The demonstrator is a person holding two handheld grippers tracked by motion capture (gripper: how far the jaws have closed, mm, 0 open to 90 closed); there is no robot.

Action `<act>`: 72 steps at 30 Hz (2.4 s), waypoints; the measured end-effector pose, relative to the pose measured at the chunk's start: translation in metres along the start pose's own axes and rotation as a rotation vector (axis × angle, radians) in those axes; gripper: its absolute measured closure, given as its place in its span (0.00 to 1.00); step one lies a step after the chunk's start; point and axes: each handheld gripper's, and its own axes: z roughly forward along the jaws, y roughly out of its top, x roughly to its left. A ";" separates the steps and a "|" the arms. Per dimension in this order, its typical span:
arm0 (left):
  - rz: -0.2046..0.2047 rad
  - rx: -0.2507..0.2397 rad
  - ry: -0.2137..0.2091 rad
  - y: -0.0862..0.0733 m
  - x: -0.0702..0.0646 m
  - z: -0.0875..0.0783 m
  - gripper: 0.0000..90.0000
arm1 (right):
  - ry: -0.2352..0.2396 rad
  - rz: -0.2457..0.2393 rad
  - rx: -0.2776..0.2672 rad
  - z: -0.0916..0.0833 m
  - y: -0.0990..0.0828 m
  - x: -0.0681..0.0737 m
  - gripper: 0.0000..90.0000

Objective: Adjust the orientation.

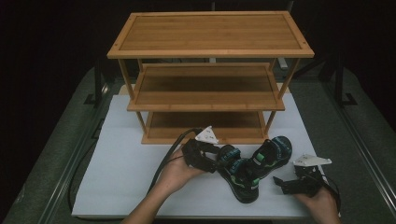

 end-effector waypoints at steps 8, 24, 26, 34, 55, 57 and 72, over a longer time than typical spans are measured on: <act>-0.001 -0.003 -0.057 0.013 -0.006 0.021 0.48 | 0.001 0.000 0.000 0.000 0.000 0.000 0.01; -0.018 0.049 -0.114 0.023 -0.006 0.059 0.59 | 0.001 0.000 -0.001 0.000 0.000 0.000 0.01; -0.025 0.053 -0.120 0.022 -0.005 0.061 0.59 | 0.001 0.000 0.000 0.000 0.000 0.000 0.01; -0.051 0.067 -0.148 0.022 -0.003 0.067 0.68 | 0.001 -0.001 0.001 0.000 0.000 0.000 0.01; 0.041 0.085 -0.136 0.024 -0.001 0.036 0.77 | 0.001 0.000 -0.001 0.000 0.000 0.000 0.01; 0.048 0.079 -0.139 0.023 0.000 0.030 0.77 | 0.001 0.000 -0.001 0.000 0.000 0.000 0.01; 0.070 0.089 -0.135 0.008 0.012 -0.003 0.77 | 0.001 0.001 0.000 0.000 0.000 0.000 0.01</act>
